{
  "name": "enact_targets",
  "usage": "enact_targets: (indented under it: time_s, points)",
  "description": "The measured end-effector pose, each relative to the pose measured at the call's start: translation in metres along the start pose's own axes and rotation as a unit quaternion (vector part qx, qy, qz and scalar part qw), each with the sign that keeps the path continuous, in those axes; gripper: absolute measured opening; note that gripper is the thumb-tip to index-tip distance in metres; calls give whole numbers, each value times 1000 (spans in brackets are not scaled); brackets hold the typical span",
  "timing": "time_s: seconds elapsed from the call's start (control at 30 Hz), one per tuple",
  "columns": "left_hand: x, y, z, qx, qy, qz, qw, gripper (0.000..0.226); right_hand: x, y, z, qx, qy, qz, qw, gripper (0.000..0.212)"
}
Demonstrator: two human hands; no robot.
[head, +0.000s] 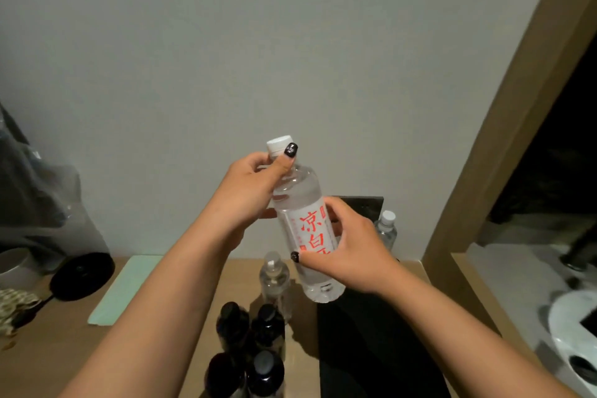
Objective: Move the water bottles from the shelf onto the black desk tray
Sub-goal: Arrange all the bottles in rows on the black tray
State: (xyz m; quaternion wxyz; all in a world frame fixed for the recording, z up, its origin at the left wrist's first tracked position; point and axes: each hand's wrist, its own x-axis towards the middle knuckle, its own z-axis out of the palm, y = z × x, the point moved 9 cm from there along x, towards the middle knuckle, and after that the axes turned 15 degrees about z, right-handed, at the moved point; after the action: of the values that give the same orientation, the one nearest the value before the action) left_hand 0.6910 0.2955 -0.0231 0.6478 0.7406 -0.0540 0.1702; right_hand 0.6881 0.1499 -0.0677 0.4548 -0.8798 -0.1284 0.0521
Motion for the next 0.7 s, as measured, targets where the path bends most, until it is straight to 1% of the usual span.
enact_targets:
  time_s: [0.07, 0.13, 0.2, 0.27, 0.3, 0.33, 0.4, 0.5, 0.57, 0.6, 0.63, 0.7]
  points:
    - [-1, -22, 14, -1, -37, -36, 999, 27, -4, 20, -4, 1, 0, 32, 999, 72]
    - [-3, -53, 21, -6, -61, -63, 996, 23, -8, 39, -7, 11, 7, 63, 998, 68]
    - [-7, -89, 17, 45, -66, -87, 993, 23, -11, 58, -12, 38, 22, 93, 995, 64]
    - [-16, -132, 9, 119, -67, -140, 981, 40, -12, 75, -17, 67, 36, 124, 989, 61]
    - [-23, -152, 6, 139, -65, -181, 971, 48, -13, 81, -19, 78, 39, 138, 987, 61]
    - [-30, -169, 5, 146, -63, -218, 963, 52, -13, 87, -20, 88, 39, 150, 984, 61]
    - [-40, -194, 10, 163, -73, -267, 947, 48, -13, 94, -21, 102, 32, 165, 980, 61]
    - [-37, -230, 13, 220, -92, -262, 935, 46, -13, 101, -18, 102, 27, 178, 978, 61]
    - [-25, -282, 3, 266, -84, -251, 927, 55, -14, 106, -12, 91, 23, 185, 978, 62]
    - [-24, -293, 1, 279, -84, -247, 924, 60, -15, 109, -9, 81, 19, 189, 978, 62]
    - [-23, -295, 2, 285, -85, -239, 924, 61, -17, 110, -5, 66, 13, 192, 979, 61]
    - [-26, -262, 8, 291, -83, -212, 929, 57, -20, 113, 3, 24, -1, 196, 980, 60]
